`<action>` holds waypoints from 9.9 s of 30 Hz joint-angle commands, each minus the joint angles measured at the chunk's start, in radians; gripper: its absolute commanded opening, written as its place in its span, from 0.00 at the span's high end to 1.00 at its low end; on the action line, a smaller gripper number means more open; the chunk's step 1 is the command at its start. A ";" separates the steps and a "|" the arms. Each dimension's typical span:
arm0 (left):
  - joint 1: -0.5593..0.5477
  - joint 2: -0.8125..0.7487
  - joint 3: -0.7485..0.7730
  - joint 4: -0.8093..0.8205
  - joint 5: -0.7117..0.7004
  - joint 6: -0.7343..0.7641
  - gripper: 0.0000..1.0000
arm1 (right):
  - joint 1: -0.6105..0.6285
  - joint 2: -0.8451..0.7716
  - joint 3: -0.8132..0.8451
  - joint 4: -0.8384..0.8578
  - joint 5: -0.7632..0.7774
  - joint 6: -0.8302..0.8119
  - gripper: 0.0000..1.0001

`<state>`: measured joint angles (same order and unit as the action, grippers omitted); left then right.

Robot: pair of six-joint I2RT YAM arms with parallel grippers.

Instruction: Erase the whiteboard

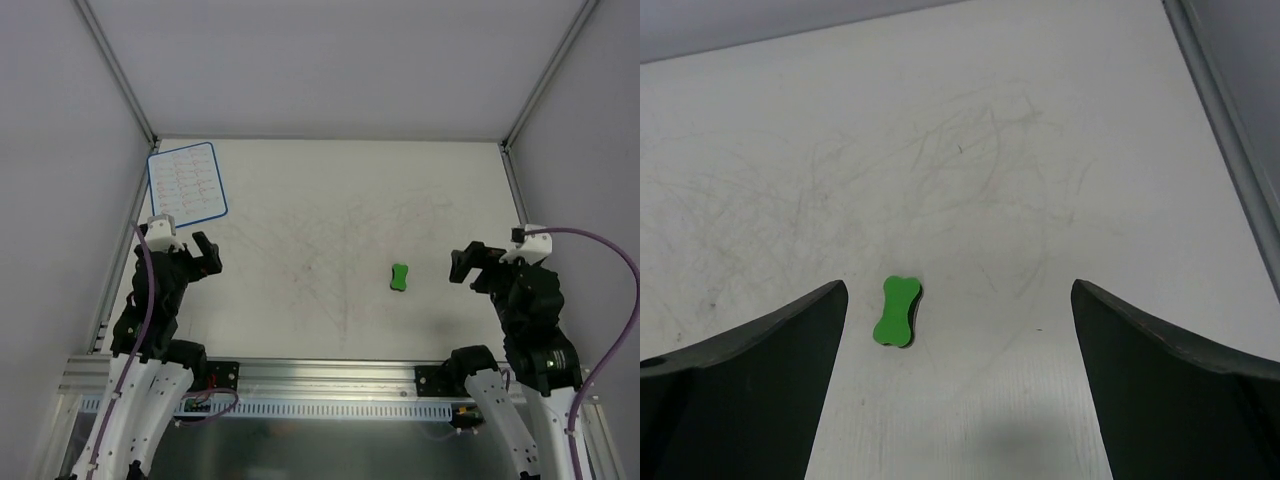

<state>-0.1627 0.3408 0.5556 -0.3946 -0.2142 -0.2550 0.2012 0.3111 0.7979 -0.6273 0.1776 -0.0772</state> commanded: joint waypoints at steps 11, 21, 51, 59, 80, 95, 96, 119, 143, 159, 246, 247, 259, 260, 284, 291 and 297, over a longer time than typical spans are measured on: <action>0.006 0.795 0.493 0.048 0.045 -0.101 0.01 | 0.001 0.473 0.087 0.138 -0.228 0.053 0.01; 0.071 1.364 0.837 0.062 0.078 -0.112 0.07 | 0.004 0.502 0.052 0.212 -0.288 0.027 0.01; 0.095 1.741 0.983 0.028 0.179 -0.155 0.37 | 0.006 0.416 -0.034 0.271 -0.365 0.011 0.01; 0.097 1.687 0.997 0.025 0.088 -0.113 0.37 | 0.006 0.401 -0.048 0.271 -0.366 0.008 0.01; 0.114 1.758 1.012 -0.056 0.130 -0.199 0.36 | 0.004 0.347 -0.069 0.273 -0.360 0.011 0.01; 0.109 1.787 0.985 -0.082 0.289 -0.233 0.46 | 0.004 0.289 -0.083 0.268 -0.357 0.016 0.01; 0.106 1.776 0.972 -0.082 0.338 -0.248 0.50 | 0.006 0.286 -0.083 0.270 -0.357 0.016 0.01; -0.678 1.502 0.656 -0.082 0.391 -0.441 0.50 | 0.004 0.151 -0.126 0.252 -0.449 0.063 0.01; -0.308 0.956 0.406 -0.125 0.226 -0.313 0.10 | 0.004 0.316 -0.092 0.092 -0.251 0.151 0.01; -0.011 0.917 0.314 -0.142 0.335 -0.122 0.11 | 0.208 0.880 -0.016 0.198 -0.034 0.338 0.17; -0.164 1.399 0.654 -0.098 0.317 -0.227 0.53 | 0.626 1.402 0.273 0.029 -0.121 0.198 0.89; -0.164 1.417 0.665 -0.098 0.322 -0.233 0.55 | 0.626 1.402 0.276 0.029 -0.118 0.197 0.89; -0.199 1.573 0.762 -0.098 0.286 -0.242 0.68 | 0.626 1.415 0.285 0.034 -0.130 0.191 0.89; -0.199 1.583 0.764 -0.098 0.291 -0.242 0.69 | 0.626 1.413 0.285 0.031 -0.130 0.189 0.89; -0.210 1.577 0.658 -0.090 0.298 -0.291 1.00 | 0.658 1.601 0.743 0.037 -0.069 0.281 0.90; -0.209 1.567 0.626 -0.073 0.326 -0.308 1.00 | 0.676 1.717 0.891 0.043 0.005 0.444 0.95; -0.210 1.563 0.619 -0.064 0.345 -0.317 1.00 | 0.676 1.775 0.945 0.044 0.037 0.553 0.95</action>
<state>-0.3653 1.8889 1.2163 -0.4023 0.1211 -0.5629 0.8783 2.0712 1.6802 -0.5770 0.1650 0.3801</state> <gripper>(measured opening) 0.010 0.358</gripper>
